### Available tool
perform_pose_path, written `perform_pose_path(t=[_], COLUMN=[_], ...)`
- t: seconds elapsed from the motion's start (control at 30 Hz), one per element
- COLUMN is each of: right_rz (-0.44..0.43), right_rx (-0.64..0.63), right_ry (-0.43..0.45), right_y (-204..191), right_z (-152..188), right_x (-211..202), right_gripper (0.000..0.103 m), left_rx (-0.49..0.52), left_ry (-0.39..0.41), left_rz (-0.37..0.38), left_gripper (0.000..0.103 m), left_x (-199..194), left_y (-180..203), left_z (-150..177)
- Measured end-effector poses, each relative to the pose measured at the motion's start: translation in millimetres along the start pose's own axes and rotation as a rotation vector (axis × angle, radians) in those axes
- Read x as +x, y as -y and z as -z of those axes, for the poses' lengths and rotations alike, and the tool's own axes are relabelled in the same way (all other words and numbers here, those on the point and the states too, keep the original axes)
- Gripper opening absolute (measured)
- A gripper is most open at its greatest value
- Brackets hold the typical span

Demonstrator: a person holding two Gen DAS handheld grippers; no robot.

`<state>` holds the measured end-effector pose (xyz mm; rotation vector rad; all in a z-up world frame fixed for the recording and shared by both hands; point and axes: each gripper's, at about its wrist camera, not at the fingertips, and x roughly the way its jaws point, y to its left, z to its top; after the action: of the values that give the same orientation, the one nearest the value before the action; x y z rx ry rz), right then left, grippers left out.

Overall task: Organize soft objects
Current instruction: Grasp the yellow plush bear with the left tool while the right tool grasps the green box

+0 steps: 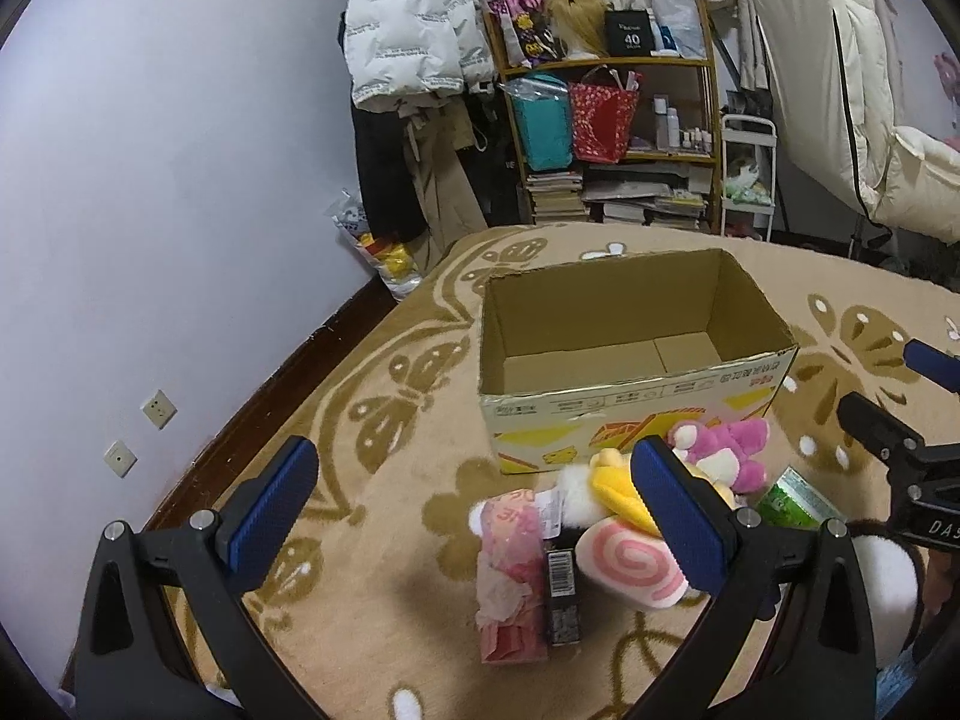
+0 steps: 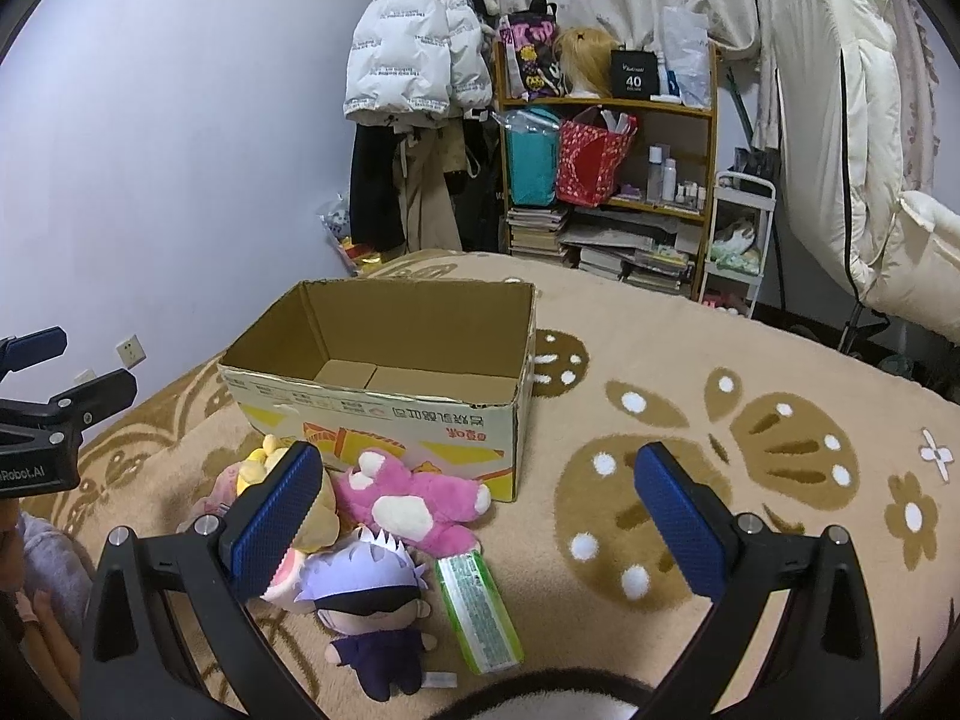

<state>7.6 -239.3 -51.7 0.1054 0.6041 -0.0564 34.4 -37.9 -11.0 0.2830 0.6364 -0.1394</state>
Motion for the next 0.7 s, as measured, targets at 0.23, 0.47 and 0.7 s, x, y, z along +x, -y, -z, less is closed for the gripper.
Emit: perform_pose_path(t=[0.23,0.47,0.7], right_rz=[-0.002,0.001,0.001], right_rx=[0.015,0.038,0.05], right_ry=[-0.059,-0.133,-0.218], right_y=[5,14,21], right_z=[-1,4,13], right_x=[20,41,62], right_gripper=[0.103,0.103,0.103], left_rx=[0.025,0.04,0.042], left_ry=[-0.048,-0.101,-0.161], left_rz=[0.029,0.059,0.103], left_gripper=[0.103,0.103,0.103], left_x=[20,45,72], left_y=[19,37,53], left_z=[-7,-8,-7])
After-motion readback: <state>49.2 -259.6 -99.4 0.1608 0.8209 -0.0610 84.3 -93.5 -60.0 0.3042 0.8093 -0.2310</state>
